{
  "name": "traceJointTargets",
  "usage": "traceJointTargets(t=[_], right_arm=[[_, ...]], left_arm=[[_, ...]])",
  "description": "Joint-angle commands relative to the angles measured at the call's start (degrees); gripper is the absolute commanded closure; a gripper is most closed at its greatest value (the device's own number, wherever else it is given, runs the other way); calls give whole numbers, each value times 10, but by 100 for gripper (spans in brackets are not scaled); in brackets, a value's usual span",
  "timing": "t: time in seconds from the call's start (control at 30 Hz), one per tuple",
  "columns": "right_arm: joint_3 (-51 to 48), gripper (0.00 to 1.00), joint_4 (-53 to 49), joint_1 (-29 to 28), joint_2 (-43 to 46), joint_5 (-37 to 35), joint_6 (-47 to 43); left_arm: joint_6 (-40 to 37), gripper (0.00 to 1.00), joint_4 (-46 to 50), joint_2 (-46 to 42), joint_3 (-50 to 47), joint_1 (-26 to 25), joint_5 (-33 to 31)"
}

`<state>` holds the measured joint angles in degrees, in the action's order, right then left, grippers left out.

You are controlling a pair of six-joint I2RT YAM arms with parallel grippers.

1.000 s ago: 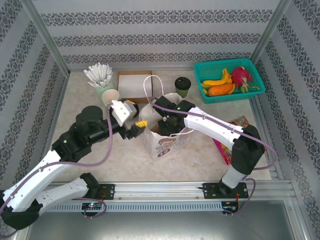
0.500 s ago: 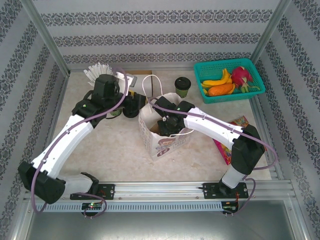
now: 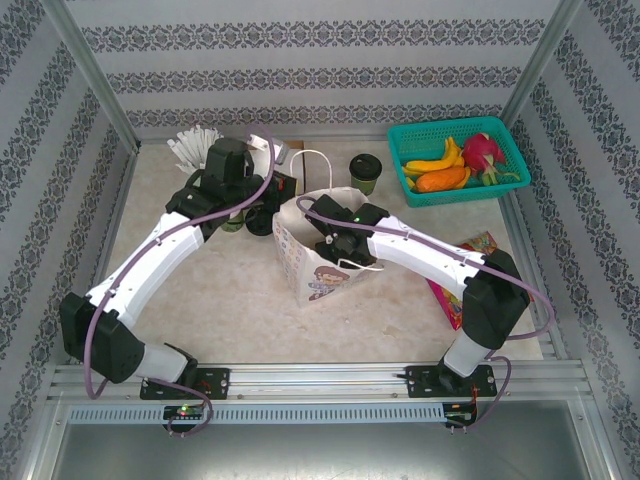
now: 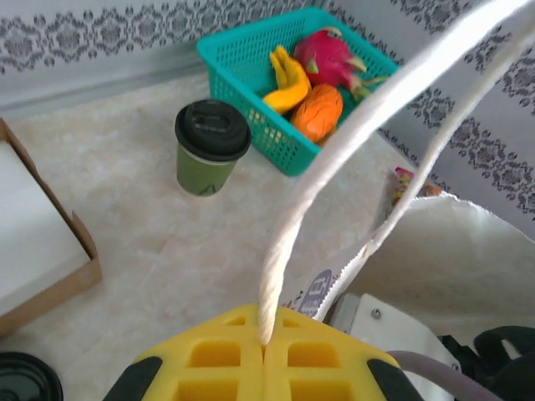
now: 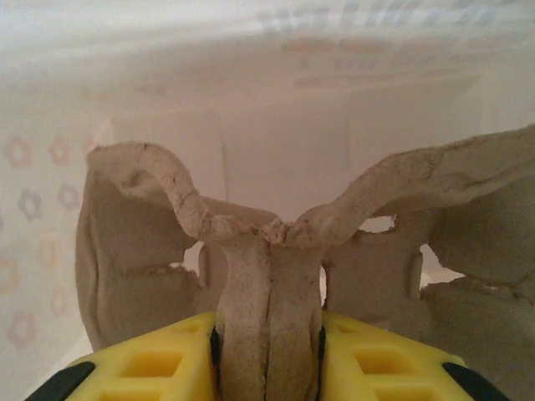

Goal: Pack the takeout coffee

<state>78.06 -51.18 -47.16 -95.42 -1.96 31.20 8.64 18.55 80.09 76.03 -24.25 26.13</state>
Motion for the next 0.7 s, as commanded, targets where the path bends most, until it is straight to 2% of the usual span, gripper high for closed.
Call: traceJointTargets(t=[0.0,0.37,0.67], right_arm=[[-11,68,-23,-7,-12,-7,0],[-13,64,-5,-6,-57,-13,19],[-1,50,5,-6,-91,-17,21]], left_arm=[[-13,100,-101,-39,-26,8,-6],[-1,100,-62,-36,-32,8,5],[-6,100,-61,-34,-24,8,8]])
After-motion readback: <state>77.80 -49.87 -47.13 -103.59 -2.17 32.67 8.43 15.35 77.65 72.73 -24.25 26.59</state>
